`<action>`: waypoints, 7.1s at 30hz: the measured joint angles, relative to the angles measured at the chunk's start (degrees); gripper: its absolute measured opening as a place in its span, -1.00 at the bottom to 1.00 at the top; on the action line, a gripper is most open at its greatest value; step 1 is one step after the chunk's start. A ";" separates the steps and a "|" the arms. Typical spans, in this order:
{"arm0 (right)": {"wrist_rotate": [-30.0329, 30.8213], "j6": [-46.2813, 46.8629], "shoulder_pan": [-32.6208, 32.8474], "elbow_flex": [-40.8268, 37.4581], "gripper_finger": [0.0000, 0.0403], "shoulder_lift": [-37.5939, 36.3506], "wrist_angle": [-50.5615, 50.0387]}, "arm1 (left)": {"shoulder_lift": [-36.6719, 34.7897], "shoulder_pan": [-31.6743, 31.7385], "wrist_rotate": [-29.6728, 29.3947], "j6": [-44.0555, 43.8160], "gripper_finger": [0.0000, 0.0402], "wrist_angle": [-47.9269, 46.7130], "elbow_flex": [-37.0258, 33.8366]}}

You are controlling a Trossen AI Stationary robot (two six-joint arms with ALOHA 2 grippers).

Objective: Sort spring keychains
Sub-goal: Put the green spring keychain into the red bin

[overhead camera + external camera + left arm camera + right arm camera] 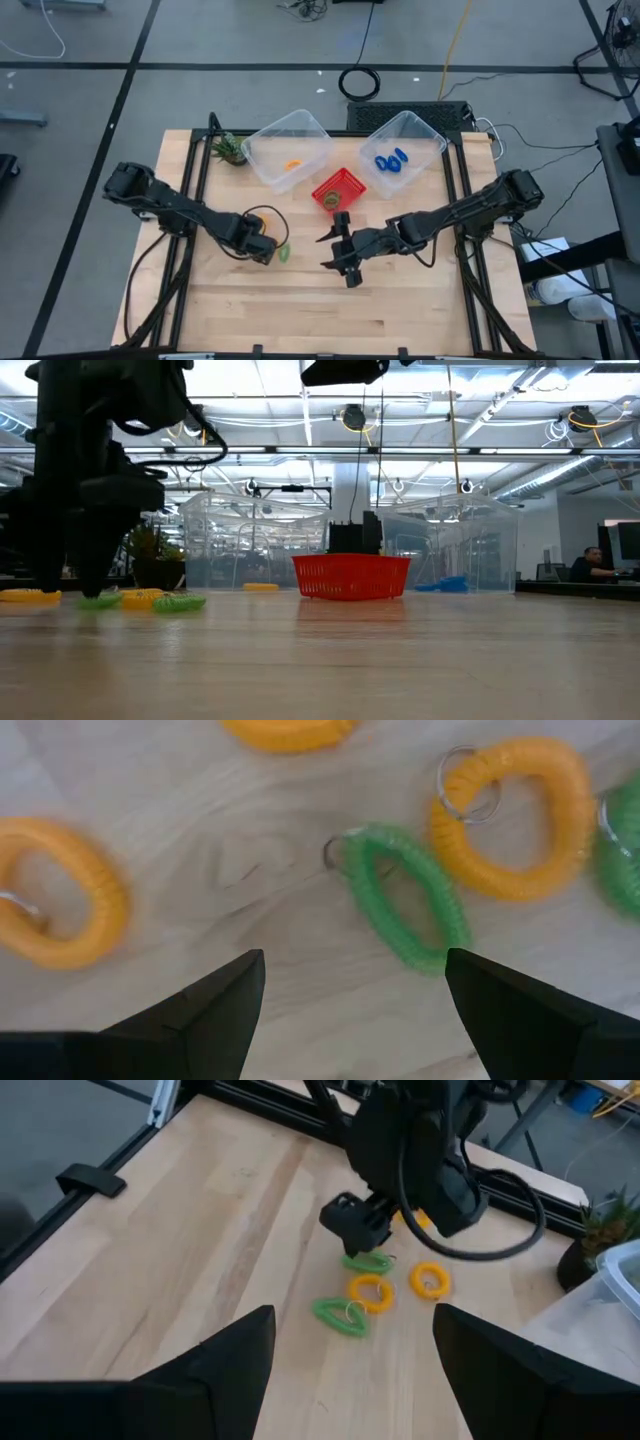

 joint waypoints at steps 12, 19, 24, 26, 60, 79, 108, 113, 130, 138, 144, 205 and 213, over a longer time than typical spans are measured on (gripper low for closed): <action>0.00 -0.86 1.31 0.00 0.28 0.01 -0.11 | 2.68 1.40 -5.93 -3.49 0.60 2.60 -0.02; -0.02 -1.00 1.41 0.00 0.28 0.00 -0.11 | 2.66 2.33 -8.13 -3.54 0.60 5.40 -0.02; -0.10 -1.00 1.41 0.00 0.27 0.02 -0.11 | 2.93 2.31 -9.70 -5.43 0.60 5.44 -0.02; -0.13 -0.99 1.41 0.00 0.27 0.01 -0.08 | 2.93 2.30 -9.78 -5.98 0.60 5.44 -0.02; -1.54 7.84 4.73 -24.72 0.27 -28.61 16.68 | 2.84 -0.49 -8.29 5.52 -0.97 5.58 -0.70; -4.16 16.05 4.71 -63.69 0.27 -55.70 40.87 | 1.91 -5.07 -11.78 11.25 -0.97 4.93 4.99; 1.04 9.53 4.69 -68.54 0.27 -86.02 18.92 | 1.90 -2.43 -33.36 42.10 -0.97 -8.08 40.28; 3.28 7.88 4.69 -67.90 0.27 -91.83 13.16 | 1.90 3.25 -28.35 50.55 -0.97 -0.83 40.28; 2.91 10.98 4.71 -67.34 0.27 -90.73 7.36 | 1.90 21.56 -15.11 63.26 -0.97 4.94 40.28; 2.95 10.98 4.71 -67.41 0.27 -90.71 7.41 | 7.59 25.46 -10.79 63.65 -0.97 9.77 40.33; 2.98 10.98 4.71 -67.43 0.27 -90.71 8.03 | 13.46 26.21 -8.36 63.82 -0.97 15.27 40.30; 3.02 10.98 4.71 -67.49 0.27 -90.73 10.63 | 24.16 11.62 -22.18 71.57 0.57 -4.67 40.28; 3.02 10.98 4.71 -67.49 0.27 -90.73 10.61 | 23.72 8.38 -14.97 64.67 0.49 -11.13 40.28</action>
